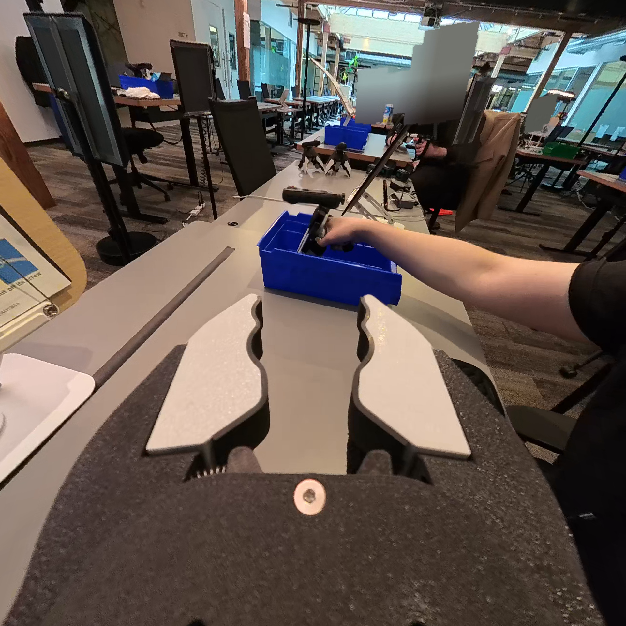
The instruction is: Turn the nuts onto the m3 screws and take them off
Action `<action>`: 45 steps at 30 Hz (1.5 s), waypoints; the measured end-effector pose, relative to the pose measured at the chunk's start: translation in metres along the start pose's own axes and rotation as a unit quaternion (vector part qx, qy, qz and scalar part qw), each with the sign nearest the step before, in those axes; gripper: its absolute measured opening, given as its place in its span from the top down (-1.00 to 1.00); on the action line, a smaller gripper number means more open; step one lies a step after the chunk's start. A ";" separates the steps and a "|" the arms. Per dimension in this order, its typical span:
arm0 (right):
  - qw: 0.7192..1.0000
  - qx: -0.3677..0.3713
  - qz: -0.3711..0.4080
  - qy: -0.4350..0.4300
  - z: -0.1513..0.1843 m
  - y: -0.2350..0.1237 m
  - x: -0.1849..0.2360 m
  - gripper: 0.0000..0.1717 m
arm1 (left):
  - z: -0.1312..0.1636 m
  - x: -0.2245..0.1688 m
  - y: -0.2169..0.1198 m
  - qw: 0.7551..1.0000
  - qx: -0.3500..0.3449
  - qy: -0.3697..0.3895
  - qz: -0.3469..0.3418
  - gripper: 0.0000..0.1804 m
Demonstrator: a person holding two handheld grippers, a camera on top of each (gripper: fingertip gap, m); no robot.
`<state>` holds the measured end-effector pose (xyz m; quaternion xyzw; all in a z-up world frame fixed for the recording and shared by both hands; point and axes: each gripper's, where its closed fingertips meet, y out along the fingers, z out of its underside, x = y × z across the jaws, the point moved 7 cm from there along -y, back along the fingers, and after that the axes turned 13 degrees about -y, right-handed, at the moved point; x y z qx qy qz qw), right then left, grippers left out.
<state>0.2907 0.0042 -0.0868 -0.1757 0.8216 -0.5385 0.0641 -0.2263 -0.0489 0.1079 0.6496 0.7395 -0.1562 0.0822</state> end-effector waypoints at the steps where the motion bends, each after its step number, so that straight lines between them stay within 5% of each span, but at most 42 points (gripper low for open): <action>1: 1.000 -0.006 0.006 0.000 0.000 -0.006 0.000 0.82 | -0.002 -0.001 -0.003 1.000 -0.005 0.002 0.001 0.41; 4: 0.997 -0.071 0.015 -0.004 -0.009 -0.042 0.007 0.85 | -0.010 -0.007 -0.013 1.000 -0.026 0.011 0.003 0.41; 8: 0.975 -0.207 0.059 -0.044 -0.037 -0.133 0.041 0.81 | -0.020 -0.010 -0.029 0.998 -0.053 0.025 -0.010 0.41; 12: 0.910 -0.388 0.069 -0.132 -0.072 -0.229 0.125 0.72 | -0.025 -0.003 -0.037 0.995 -0.076 0.031 -0.062 0.44; 15: 0.856 -0.484 0.036 -0.180 -0.089 -0.261 0.197 0.66 | -0.027 0.007 -0.041 0.984 -0.093 0.049 -0.142 0.47; 23: 0.766 -0.571 -0.070 -0.285 -0.117 -0.225 0.339 0.55 | -0.025 0.026 -0.048 0.962 -0.100 0.075 -0.244 0.47; 29: 0.781 -0.539 -0.100 -0.298 -0.137 -0.165 0.348 0.65 | -0.015 0.040 -0.040 0.951 -0.067 0.094 -0.287 0.48; 35: 0.790 -0.529 -0.146 -0.273 -0.146 -0.139 0.333 0.95 | -0.011 0.046 -0.030 0.949 -0.059 0.096 -0.295 0.57; 36: 0.790 -0.528 -0.158 -0.267 -0.146 -0.137 0.333 1.00 | -0.011 0.044 -0.030 0.948 -0.053 0.100 -0.297 0.61; 38: 0.787 -0.526 -0.191 -0.260 -0.146 -0.137 0.336 1.00 | -0.012 0.035 -0.032 0.950 -0.036 0.115 -0.288 1.00; 45: 0.803 -0.497 -0.179 -0.275 -0.150 -0.123 0.345 1.00 | -0.033 0.000 -0.074 0.941 -0.070 0.138 -0.300 1.00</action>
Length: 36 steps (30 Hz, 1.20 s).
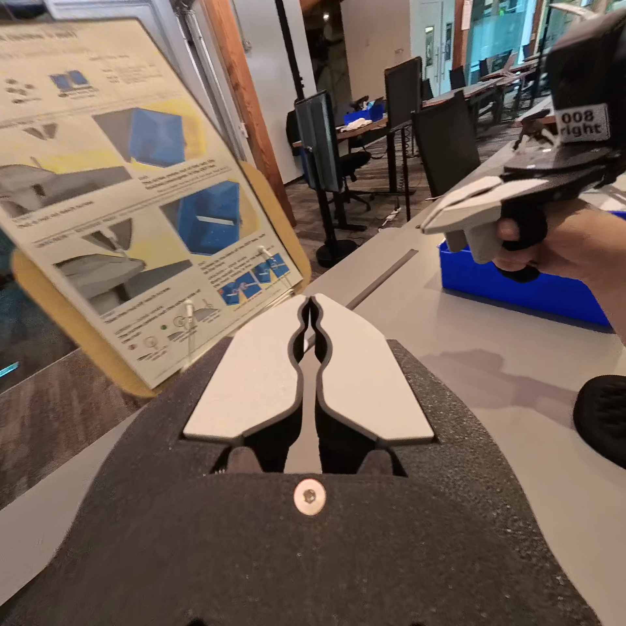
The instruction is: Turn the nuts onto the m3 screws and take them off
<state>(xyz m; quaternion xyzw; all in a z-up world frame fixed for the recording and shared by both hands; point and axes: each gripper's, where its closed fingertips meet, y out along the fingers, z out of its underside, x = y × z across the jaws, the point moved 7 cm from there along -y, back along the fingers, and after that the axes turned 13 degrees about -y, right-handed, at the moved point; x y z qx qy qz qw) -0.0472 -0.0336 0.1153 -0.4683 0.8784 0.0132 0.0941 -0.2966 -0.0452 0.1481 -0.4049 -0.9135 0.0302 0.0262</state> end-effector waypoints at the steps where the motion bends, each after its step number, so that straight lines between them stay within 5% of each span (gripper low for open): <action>1: 1.000 0.003 -0.001 0.000 0.001 0.001 0.000 1.00 | -0.004 0.006 -0.011 1.000 0.001 0.002 -0.014 1.00; 4: 1.000 0.005 -0.003 0.003 0.003 0.001 0.000 1.00 | -0.010 0.043 -0.051 0.993 0.053 0.039 -0.099 1.00; 8: 1.000 0.012 0.002 0.014 0.006 -0.003 -0.004 1.00 | 0.001 0.129 -0.110 0.947 0.216 0.033 -0.236 1.00; 14: 0.999 0.029 0.012 0.021 0.013 -0.006 -0.009 1.00 | 0.081 0.237 -0.157 0.816 0.423 -0.285 -0.270 1.00; 19: 0.999 0.033 0.023 0.034 0.017 -0.012 -0.013 1.00 | 0.143 0.282 -0.180 0.718 0.515 -0.320 -0.342 0.99; 36: 0.995 0.066 0.065 0.034 0.035 -0.023 -0.036 1.00 | 0.217 0.312 -0.152 0.630 0.523 -0.470 -0.329 0.85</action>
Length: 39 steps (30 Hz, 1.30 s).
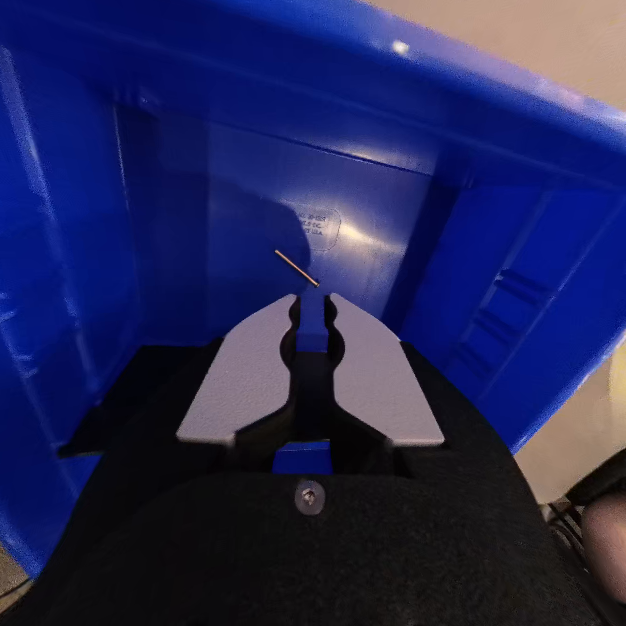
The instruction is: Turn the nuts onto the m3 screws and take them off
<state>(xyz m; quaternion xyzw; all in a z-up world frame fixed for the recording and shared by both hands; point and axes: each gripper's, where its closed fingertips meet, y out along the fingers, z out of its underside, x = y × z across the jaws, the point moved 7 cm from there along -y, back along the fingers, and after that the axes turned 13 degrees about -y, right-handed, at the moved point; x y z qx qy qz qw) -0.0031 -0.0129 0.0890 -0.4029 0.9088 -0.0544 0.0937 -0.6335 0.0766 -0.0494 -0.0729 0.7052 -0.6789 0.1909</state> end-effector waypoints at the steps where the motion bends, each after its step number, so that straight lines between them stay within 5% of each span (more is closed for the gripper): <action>1: 1.000 0.001 0.002 -0.002 0.000 0.000 0.000 1.00 | 0.001 0.000 0.003 1.000 0.009 -0.006 0.003 0.78; 16: 1.000 0.005 -0.004 -0.017 -0.003 0.004 0.004 0.99 | 0.000 0.001 0.026 0.999 0.024 -0.033 -0.032 0.75; 30: 1.000 -0.004 -0.012 -0.017 -0.006 0.002 0.006 0.99 | 0.001 0.002 0.027 0.996 0.002 0.011 -0.092 0.94; 35: 1.000 -0.009 -0.020 -0.016 -0.007 0.004 0.008 0.99 | -0.004 -0.002 -0.006 0.997 -0.080 0.018 0.015 0.94; 39: 0.999 -0.019 -0.034 -0.016 -0.009 0.011 0.013 0.99 | 0.006 -0.020 -0.051 0.975 -0.171 0.073 0.120 0.94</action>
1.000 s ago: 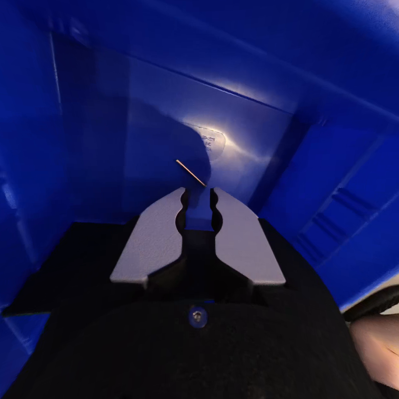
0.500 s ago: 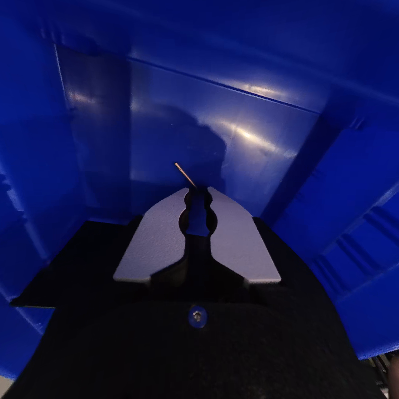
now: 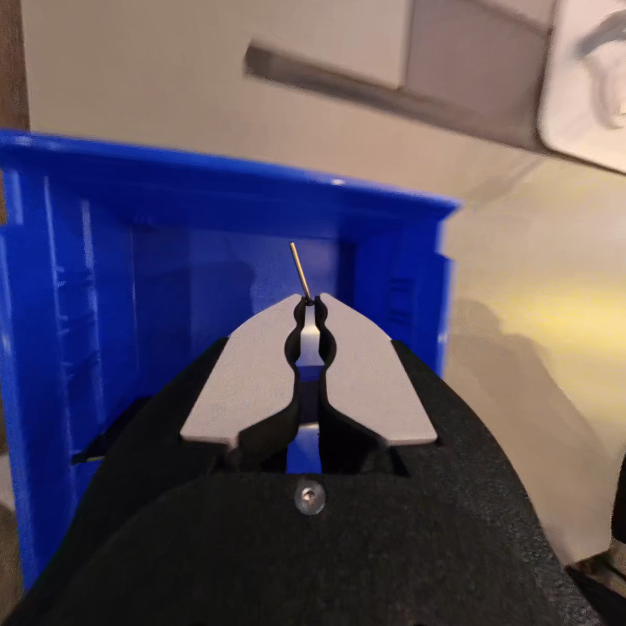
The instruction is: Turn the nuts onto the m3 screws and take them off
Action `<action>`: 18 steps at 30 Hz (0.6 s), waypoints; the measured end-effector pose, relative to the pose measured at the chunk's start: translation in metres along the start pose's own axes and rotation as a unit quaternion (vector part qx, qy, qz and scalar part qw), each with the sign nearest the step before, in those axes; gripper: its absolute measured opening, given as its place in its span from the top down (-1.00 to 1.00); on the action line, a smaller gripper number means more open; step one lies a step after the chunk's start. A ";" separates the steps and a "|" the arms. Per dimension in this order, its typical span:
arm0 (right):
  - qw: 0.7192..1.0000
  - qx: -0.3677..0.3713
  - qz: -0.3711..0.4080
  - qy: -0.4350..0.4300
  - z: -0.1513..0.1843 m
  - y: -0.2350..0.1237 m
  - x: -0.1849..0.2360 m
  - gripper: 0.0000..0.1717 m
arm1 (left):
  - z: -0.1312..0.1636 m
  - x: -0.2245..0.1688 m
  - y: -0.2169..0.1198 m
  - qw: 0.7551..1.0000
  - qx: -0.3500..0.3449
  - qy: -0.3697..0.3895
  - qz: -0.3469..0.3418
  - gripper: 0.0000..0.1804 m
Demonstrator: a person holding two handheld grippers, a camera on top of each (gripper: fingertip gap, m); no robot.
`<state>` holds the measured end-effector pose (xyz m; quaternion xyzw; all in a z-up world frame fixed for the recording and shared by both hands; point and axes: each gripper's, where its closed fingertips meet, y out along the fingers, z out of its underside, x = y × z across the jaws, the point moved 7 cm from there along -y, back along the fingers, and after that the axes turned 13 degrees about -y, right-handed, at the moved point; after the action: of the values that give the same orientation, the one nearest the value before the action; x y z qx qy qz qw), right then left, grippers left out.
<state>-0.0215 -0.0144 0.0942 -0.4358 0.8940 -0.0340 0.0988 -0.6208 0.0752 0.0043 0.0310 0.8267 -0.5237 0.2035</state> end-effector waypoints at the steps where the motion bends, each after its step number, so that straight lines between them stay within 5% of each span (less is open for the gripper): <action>1: 1.000 -0.004 -0.007 0.000 -0.001 0.003 0.002 0.99 | 0.001 -0.012 -0.011 0.999 -0.025 0.022 0.028 0.94; 9: 0.994 -0.052 -0.091 -0.014 -0.016 0.042 0.039 0.99 | 0.079 -0.140 -0.068 0.929 -0.135 0.212 0.272 0.95; 18: 0.953 -0.121 -0.268 0.073 -0.026 0.104 0.117 0.84 | 0.180 -0.239 -0.068 0.839 -0.138 0.348 0.394 0.95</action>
<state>-0.1775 -0.0423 0.0873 -0.6647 0.7462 0.0174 -0.0329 -0.3658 -0.0746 0.0845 0.5062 0.8244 -0.2349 0.0941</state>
